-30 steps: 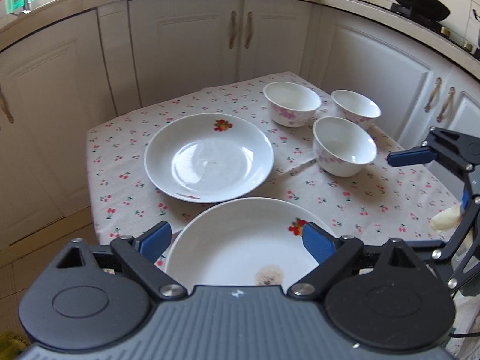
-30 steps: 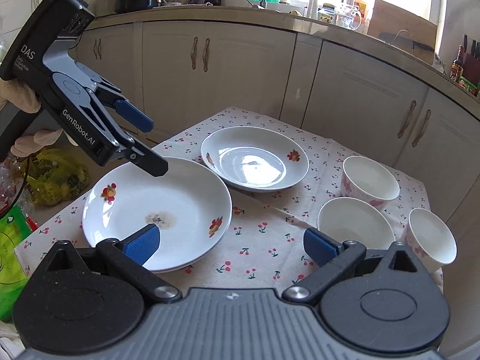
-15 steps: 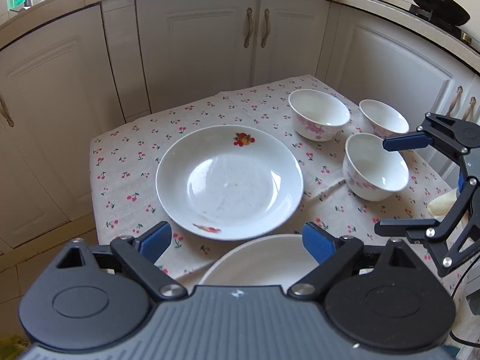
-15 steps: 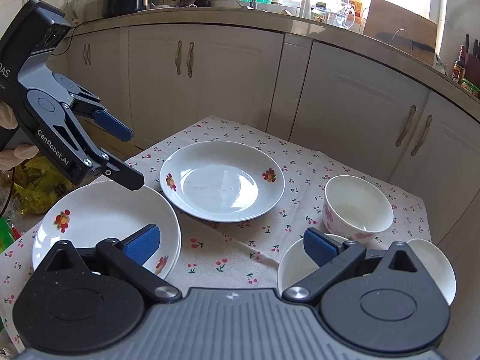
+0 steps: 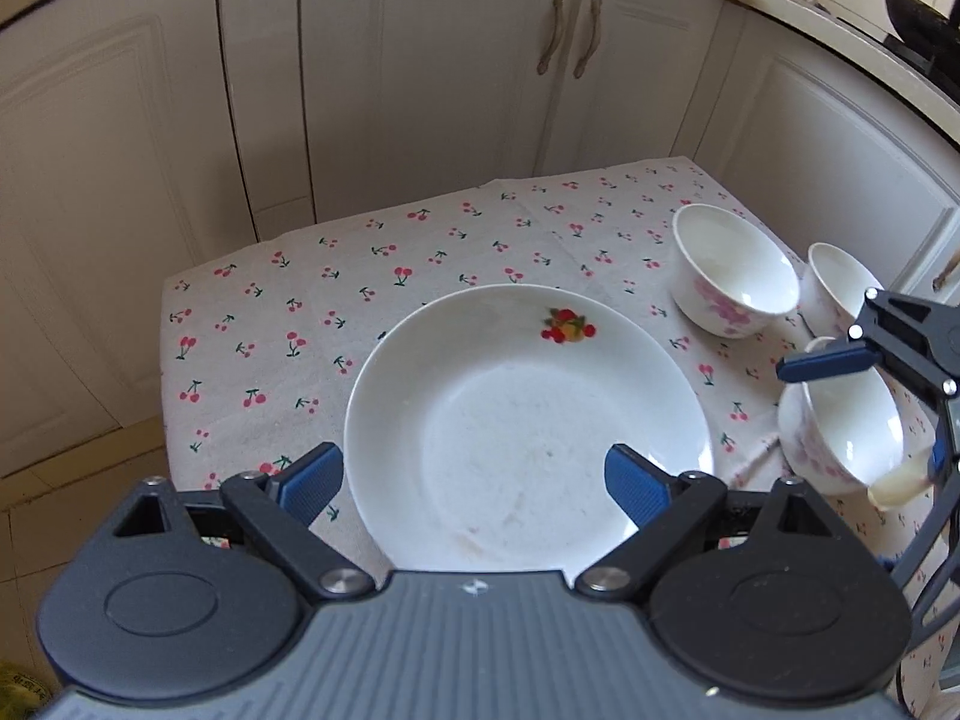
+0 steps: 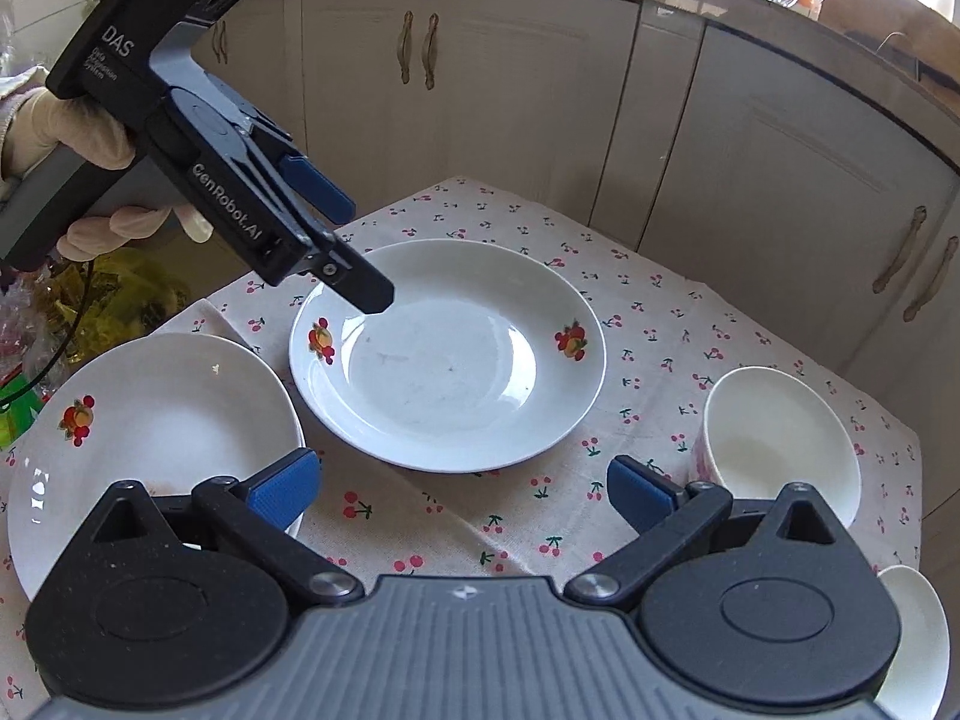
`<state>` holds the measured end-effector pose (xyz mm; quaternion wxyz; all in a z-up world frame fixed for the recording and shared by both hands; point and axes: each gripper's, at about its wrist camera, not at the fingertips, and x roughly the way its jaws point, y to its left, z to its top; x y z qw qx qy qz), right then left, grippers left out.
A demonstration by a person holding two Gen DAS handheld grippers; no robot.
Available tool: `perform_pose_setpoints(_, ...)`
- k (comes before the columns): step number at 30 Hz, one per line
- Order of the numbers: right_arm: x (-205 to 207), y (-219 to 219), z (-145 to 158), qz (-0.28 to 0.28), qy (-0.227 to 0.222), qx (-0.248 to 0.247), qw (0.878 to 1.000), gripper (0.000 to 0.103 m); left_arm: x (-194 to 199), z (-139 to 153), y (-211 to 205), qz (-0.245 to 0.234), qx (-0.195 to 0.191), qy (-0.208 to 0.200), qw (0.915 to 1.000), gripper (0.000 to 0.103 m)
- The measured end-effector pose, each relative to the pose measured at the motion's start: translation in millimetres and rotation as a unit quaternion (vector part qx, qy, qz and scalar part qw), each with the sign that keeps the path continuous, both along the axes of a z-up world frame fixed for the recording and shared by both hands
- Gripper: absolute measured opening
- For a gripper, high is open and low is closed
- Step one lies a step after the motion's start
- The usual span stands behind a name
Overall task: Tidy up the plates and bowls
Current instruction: 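Close the left tool on the rim of a fruit-decal white plate, then lift the fruit-decal plate with the left tool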
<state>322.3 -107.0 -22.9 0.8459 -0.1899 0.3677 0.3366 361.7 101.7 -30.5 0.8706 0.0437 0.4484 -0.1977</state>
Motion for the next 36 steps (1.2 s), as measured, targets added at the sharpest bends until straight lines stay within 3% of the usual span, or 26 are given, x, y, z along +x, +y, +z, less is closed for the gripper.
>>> perform_pose_setpoints(13,21,19,-24,-0.009,0.026,-0.047,0.999,0.103,44,-29,3,0.001,0.003,0.034,0.9994,0.093)
perform_pose_setpoints(36,39,33,-42,0.022,0.064,-0.042,0.997,0.102,64,-43,-4,-0.057,-0.028,0.073,0.9953,0.087)
